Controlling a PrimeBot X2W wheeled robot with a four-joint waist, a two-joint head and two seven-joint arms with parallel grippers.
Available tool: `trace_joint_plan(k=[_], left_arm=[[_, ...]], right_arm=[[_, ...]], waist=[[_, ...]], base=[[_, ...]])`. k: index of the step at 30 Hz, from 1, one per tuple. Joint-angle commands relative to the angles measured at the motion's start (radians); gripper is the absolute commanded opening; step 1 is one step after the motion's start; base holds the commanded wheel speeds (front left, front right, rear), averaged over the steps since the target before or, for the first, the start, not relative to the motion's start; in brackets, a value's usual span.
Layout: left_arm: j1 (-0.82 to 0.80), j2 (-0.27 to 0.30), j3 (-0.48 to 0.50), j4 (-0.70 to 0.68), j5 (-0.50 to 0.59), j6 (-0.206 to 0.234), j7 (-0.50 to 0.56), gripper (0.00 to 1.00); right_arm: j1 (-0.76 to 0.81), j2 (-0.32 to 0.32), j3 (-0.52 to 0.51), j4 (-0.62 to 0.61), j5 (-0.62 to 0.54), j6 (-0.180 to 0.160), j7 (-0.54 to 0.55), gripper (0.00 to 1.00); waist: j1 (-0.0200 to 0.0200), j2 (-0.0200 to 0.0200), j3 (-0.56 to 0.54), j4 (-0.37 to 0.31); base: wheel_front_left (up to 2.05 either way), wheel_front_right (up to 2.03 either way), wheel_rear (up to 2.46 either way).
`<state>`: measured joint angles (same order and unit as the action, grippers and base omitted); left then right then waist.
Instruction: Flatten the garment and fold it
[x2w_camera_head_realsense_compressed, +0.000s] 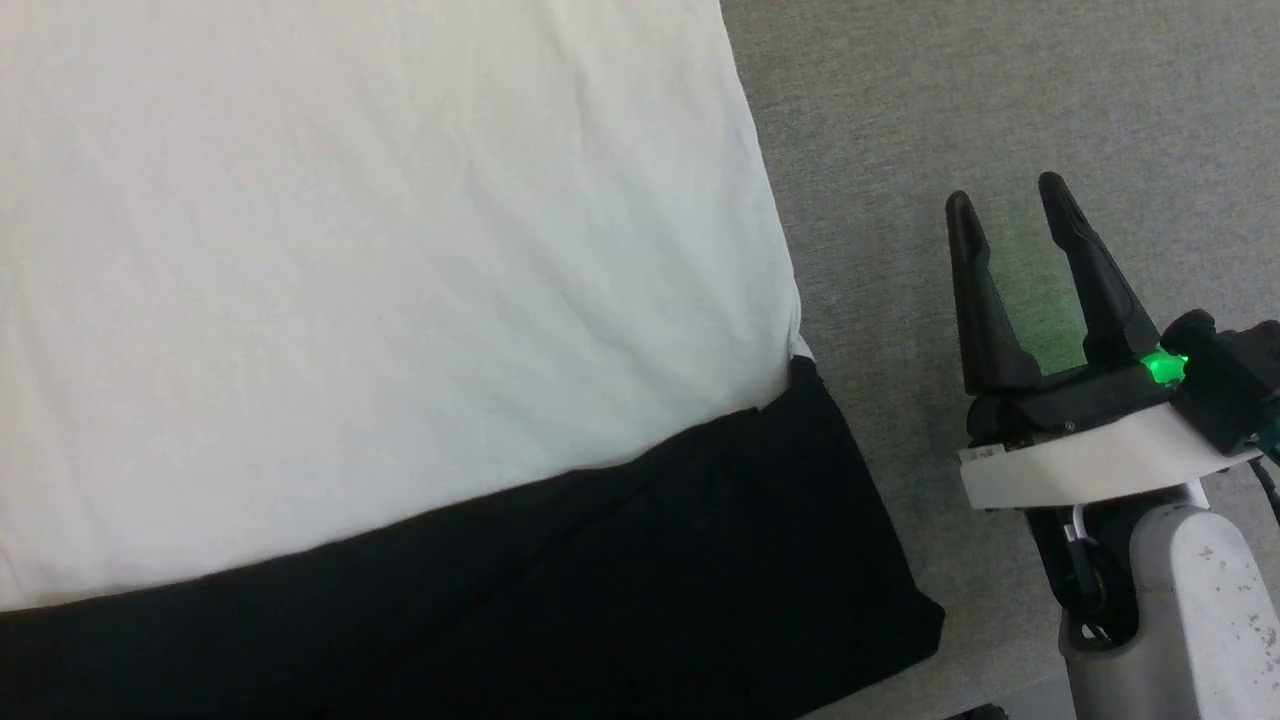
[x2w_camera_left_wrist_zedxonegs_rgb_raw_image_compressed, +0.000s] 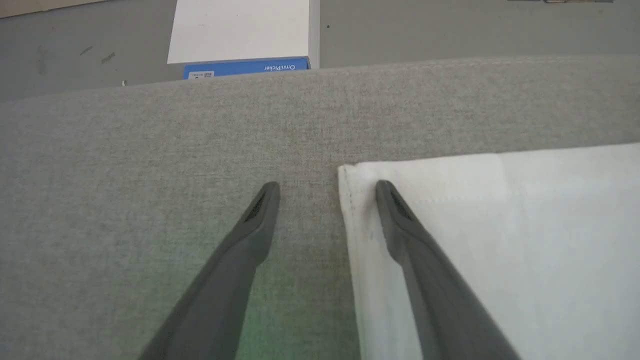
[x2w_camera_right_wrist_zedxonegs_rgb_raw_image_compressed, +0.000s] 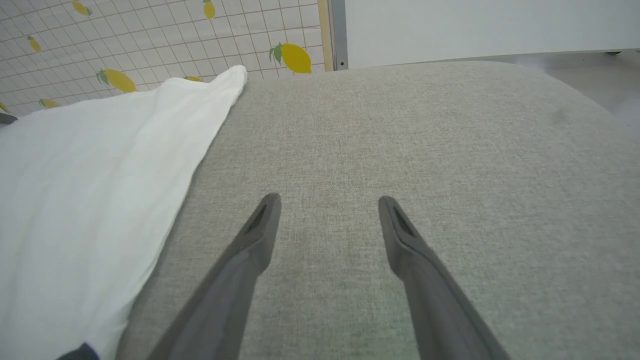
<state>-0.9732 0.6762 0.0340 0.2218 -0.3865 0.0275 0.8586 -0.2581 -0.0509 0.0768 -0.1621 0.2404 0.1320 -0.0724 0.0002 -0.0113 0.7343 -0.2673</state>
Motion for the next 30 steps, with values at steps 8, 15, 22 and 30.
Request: trace_joint_plan(k=[8, 15, 22, 30], left_arm=[[-0.011, -0.013, -0.023, 0.010, -0.015, -0.019, 0.014, 0.00], [-0.033, -0.023, -0.054, 0.022, -0.004, -0.064, -0.094, 0.00], [-0.081, -0.082, -0.094, 0.046, -0.002, -0.087, -0.216, 0.00], [-0.104, -0.166, -0.158, 0.048, -0.005, -0.115, -0.355, 0.00]], right_arm=[[-0.050, 0.001, 0.015, -0.007, -0.024, -0.001, 0.014, 1.00], [-0.250, 0.001, 0.036, -0.024, -0.096, -0.001, 0.100, 1.00], [-0.623, 0.001, 0.018, 0.172, -0.096, -0.001, 0.304, 1.00], [-0.931, 0.001, -0.062, 0.560, -0.095, -0.001, 0.521, 1.00]], waist=[[-0.0002, 0.0113, 0.023, 0.014], [-0.0002, 0.0113, 0.016, 0.056], [-0.0002, 0.0113, 0.012, 0.134], [-0.0002, 0.0113, 0.020, 0.251]], base=[[0.00, 0.00, 0.00], [0.00, 0.00, 0.00], [0.00, 0.00, 0.00], [0.00, 0.00, 0.00]])
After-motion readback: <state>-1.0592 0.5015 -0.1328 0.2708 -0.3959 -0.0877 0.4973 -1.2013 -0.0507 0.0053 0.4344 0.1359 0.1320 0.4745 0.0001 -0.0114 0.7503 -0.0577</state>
